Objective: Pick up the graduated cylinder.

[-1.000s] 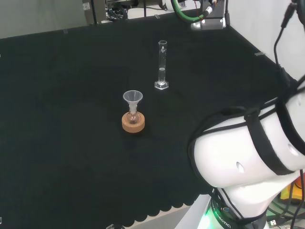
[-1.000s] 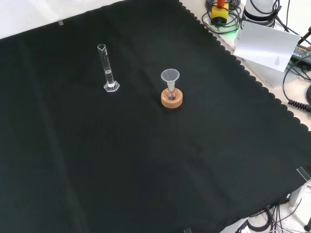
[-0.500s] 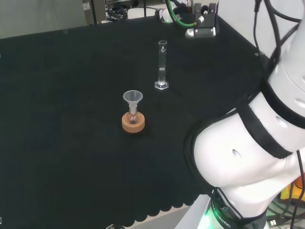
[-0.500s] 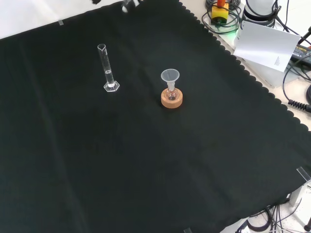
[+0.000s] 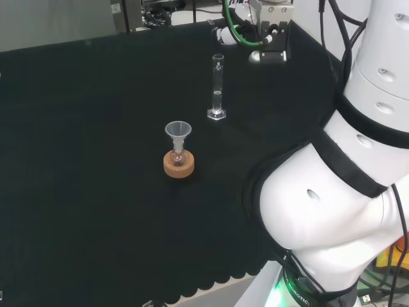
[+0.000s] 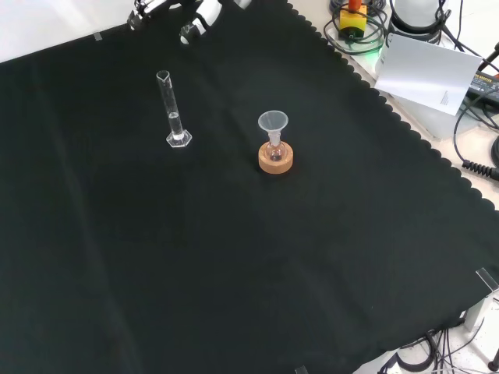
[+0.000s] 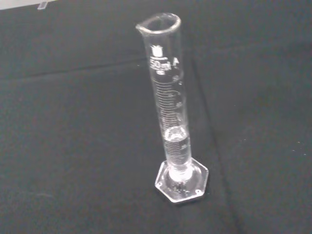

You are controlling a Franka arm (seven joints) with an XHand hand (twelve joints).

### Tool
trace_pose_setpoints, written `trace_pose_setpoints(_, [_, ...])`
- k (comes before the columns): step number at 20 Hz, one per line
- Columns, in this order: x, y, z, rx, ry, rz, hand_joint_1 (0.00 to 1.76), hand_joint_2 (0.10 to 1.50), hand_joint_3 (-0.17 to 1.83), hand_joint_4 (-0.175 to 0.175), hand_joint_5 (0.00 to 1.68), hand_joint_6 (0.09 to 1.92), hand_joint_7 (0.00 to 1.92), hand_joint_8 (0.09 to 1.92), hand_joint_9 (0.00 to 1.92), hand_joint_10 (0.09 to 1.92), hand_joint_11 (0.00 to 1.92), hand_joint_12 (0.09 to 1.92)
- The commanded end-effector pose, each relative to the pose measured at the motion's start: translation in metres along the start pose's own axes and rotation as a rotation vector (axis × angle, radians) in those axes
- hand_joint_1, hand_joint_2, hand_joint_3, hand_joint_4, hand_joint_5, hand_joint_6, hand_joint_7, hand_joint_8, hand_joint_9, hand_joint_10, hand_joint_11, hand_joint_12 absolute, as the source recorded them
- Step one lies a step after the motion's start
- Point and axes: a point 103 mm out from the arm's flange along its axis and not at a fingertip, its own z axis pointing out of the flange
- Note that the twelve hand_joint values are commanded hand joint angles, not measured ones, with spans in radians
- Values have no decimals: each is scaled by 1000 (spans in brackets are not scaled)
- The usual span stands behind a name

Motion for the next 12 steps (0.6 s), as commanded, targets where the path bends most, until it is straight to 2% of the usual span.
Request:
trace_pose_setpoints(1, [-25,23,23,-16,95,-2,369,1066,256,-21,254,87,80,560,243,648,74,1388])
trace_pose_setpoints(8, [-35,29,41,-14,118,-30,423,1024,252,-30,313,87,128,585,303,663,98,1393])
trace_pose_setpoints(10, [-37,29,46,-16,142,-37,446,1008,251,-32,324,87,142,592,322,662,108,1392])
trace_pose_setpoints(12, [-39,27,52,-61,182,-62,459,997,252,-32,329,87,160,601,340,662,119,1392])
